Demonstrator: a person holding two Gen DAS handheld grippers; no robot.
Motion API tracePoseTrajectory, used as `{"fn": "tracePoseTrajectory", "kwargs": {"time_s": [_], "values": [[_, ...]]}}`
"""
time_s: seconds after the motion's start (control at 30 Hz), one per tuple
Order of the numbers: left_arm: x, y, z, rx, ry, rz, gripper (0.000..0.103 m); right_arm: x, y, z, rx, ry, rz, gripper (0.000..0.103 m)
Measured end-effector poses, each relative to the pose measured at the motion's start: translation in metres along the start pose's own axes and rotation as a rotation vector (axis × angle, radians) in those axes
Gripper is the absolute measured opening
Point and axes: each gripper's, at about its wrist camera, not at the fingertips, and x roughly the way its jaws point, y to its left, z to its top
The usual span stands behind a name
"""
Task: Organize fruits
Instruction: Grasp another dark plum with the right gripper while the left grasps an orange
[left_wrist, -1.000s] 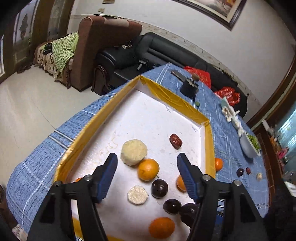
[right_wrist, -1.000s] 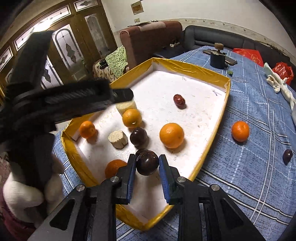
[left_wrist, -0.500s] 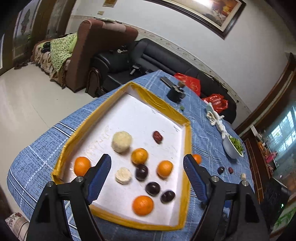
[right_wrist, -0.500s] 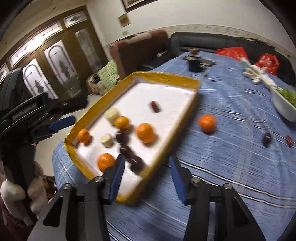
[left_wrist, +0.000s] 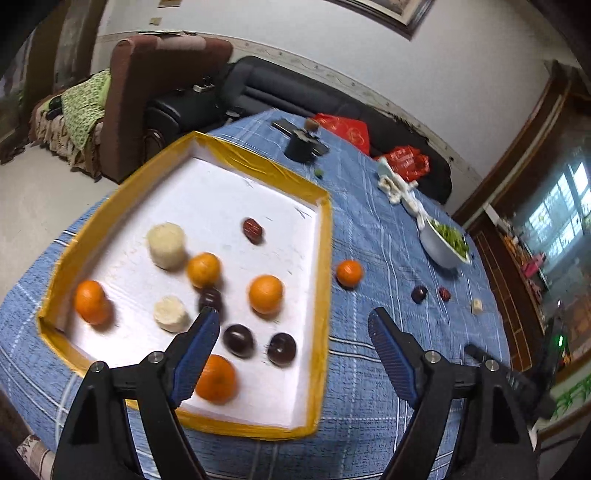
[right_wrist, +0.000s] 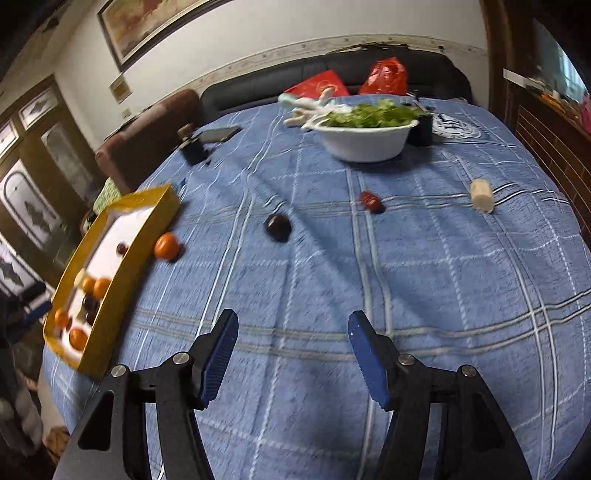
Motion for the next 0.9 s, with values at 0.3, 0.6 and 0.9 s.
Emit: {"fn": "tracePoseTrajectory", "kwargs": {"time_s": [0.3, 0.6, 0.9], "values": [[0.01, -0.042, -0.011, 0.148, 0.038, 0.005, 0.082, 0.067, 0.037, 0.048, -0.044, 0.016, 0.068, 0.067], [0.045, -0.081, 0.002, 0.283, 0.086, 0.006, 0.082, 0.111, 0.028, 0.057, -0.011, 0.029, -0.008, 0.061], [0.103, -0.111, 0.006, 0.383, 0.162, 0.045, 0.082, 0.112, 0.022, 0.058, -0.013, -0.006, 0.0, 0.029]]}}
